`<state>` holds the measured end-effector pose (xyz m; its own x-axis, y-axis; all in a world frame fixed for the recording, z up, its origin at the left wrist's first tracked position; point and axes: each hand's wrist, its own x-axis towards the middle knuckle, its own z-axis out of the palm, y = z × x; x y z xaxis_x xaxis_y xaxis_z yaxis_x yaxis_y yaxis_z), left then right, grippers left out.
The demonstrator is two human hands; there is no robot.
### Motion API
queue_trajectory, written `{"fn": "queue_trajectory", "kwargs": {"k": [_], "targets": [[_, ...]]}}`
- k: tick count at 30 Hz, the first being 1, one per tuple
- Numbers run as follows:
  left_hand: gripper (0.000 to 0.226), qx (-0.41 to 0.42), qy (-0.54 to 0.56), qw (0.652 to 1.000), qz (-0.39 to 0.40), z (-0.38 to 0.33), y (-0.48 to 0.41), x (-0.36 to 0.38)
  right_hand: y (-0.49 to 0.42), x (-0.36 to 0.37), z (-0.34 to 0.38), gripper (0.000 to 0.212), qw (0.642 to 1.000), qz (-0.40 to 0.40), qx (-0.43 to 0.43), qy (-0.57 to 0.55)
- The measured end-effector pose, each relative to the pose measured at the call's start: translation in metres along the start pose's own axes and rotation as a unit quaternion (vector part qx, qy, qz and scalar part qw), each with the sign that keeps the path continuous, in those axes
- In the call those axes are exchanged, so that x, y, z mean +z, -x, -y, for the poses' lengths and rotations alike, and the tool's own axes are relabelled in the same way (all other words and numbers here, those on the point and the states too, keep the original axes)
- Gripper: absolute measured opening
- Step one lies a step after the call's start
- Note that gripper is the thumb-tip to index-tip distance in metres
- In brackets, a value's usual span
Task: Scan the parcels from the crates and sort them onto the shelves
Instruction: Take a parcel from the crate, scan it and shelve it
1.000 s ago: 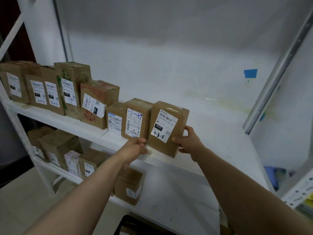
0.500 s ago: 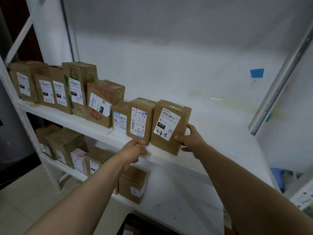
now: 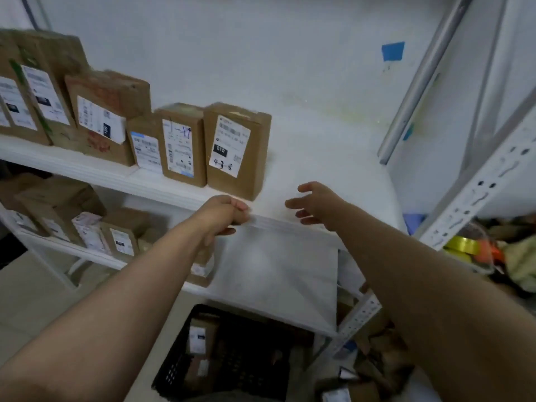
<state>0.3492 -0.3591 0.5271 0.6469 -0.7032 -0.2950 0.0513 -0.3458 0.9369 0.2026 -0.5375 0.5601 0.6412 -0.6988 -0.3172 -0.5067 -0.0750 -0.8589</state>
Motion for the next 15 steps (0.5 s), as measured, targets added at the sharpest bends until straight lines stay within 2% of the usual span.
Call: {"fn": "queue_trajectory", "kwargs": {"k": [6,10,15], "targets": [[0.013,-0.021,-0.083,0.995,0.049,0.031,0.007,0.087,0.035,-0.055,-0.076,0.021,0.999,0.005,0.024,0.034],[0.008,-0.051,-0.122,0.988,0.074,0.076,0.023,0.155,0.053,-0.082,-0.142,0.018,0.997,0.02,0.065,0.036],[0.012,-0.094,-0.18,0.974,0.104,0.13,0.054,0.22,0.073,-0.104,-0.227,0.01,0.983,0.069,0.163,0.053]]}}
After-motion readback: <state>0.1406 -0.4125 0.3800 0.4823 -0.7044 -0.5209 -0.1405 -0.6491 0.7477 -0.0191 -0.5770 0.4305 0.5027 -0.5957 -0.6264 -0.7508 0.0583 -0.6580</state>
